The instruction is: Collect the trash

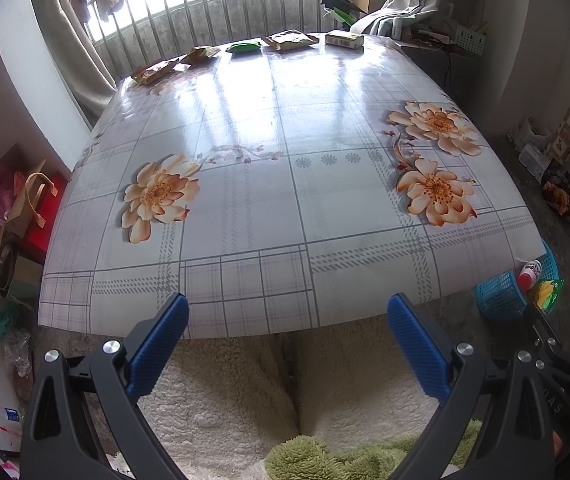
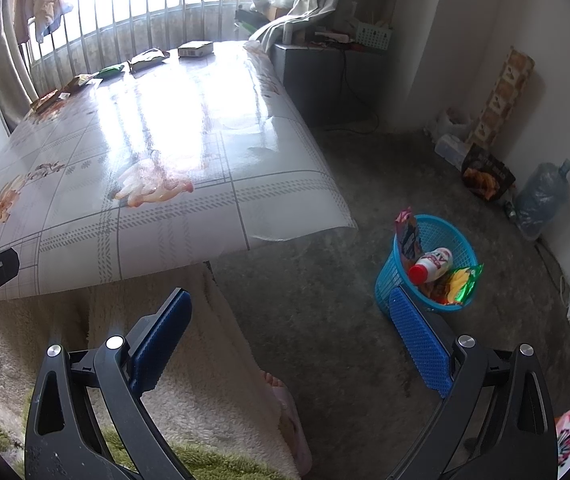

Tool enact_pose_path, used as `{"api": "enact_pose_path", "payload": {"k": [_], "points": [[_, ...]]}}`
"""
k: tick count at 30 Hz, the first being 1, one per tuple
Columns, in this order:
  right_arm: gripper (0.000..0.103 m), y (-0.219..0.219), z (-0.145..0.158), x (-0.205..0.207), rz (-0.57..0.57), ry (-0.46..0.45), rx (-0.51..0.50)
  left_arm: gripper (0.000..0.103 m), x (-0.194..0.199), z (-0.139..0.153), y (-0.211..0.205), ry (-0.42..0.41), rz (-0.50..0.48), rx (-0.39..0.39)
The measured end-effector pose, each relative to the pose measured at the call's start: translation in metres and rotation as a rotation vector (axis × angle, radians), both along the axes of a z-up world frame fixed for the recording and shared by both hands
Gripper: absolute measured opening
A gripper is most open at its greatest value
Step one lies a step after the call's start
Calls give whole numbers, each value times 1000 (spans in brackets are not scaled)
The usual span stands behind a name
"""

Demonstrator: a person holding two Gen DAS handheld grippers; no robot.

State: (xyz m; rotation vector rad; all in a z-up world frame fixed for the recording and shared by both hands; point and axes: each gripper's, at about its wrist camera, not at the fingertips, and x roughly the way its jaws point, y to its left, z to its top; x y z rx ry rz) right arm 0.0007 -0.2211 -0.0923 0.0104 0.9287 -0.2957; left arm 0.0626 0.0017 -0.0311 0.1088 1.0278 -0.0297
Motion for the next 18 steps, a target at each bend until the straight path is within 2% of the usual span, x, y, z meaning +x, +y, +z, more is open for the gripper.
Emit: {"api": "enact_pose_path", "payload": {"k": [18], "points": [[95, 2, -1, 0, 1, 2, 7, 97, 0, -1, 0, 2, 0, 0]]}}
